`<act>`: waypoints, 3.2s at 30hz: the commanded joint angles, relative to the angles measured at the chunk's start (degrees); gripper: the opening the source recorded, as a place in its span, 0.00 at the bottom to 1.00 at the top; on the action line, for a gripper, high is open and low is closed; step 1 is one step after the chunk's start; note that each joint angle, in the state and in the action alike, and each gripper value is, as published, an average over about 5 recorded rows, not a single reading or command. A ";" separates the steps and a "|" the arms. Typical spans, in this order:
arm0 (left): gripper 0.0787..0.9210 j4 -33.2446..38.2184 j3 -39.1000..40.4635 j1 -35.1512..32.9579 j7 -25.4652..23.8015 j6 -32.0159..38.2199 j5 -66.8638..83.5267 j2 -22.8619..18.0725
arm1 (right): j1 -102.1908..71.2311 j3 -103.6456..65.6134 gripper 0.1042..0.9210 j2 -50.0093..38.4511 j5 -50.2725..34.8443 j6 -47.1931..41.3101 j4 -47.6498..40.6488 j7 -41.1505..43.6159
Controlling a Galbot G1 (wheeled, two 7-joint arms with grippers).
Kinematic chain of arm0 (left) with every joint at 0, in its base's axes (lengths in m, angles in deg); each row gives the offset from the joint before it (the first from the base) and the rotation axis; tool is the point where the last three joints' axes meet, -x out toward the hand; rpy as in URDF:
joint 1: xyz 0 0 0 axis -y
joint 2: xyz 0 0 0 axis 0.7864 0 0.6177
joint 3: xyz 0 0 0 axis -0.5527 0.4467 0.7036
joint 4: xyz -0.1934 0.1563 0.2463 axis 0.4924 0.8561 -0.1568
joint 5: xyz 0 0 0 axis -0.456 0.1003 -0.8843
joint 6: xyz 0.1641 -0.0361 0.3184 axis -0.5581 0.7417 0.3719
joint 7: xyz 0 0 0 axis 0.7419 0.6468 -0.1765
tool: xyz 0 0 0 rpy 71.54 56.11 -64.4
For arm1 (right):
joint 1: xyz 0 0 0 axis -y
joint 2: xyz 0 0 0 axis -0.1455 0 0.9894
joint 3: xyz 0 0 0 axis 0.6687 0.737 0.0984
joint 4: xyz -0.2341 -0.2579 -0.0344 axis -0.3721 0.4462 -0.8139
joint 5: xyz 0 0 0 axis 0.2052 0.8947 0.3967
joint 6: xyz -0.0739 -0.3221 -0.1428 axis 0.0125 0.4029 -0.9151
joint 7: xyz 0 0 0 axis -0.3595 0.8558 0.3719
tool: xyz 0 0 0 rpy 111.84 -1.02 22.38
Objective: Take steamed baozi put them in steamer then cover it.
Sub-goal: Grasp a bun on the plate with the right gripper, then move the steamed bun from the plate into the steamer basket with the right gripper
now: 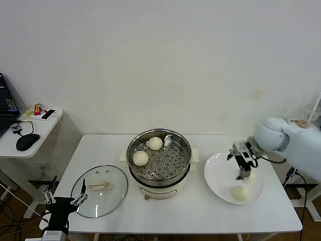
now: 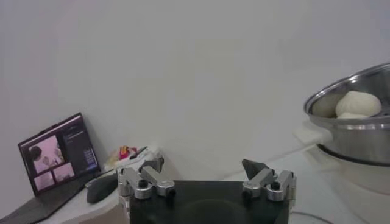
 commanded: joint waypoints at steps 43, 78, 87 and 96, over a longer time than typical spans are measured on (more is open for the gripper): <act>0.88 -1.02 -0.67 0.42 -0.04 -0.10 -0.15 -0.29 | -19.36 -12.76 0.72 6.52 9.59 -0.42 -12.14 -0.39; 0.88 0.30 -1.23 0.34 -0.07 -0.03 0.42 0.00 | 22.28 0.19 0.60 19.58 -7.41 -2.89 -9.77 0.49; 0.88 0.07 -1.97 -0.01 -0.03 -0.01 0.38 -0.31 | 22.32 5.10 0.61 29.44 -11.30 -2.53 -7.78 -2.26; 0.88 0.44 -3.23 -0.52 -0.17 -0.08 0.71 -0.13 | 17.89 10.42 0.61 38.38 -10.15 6.11 -9.37 -4.81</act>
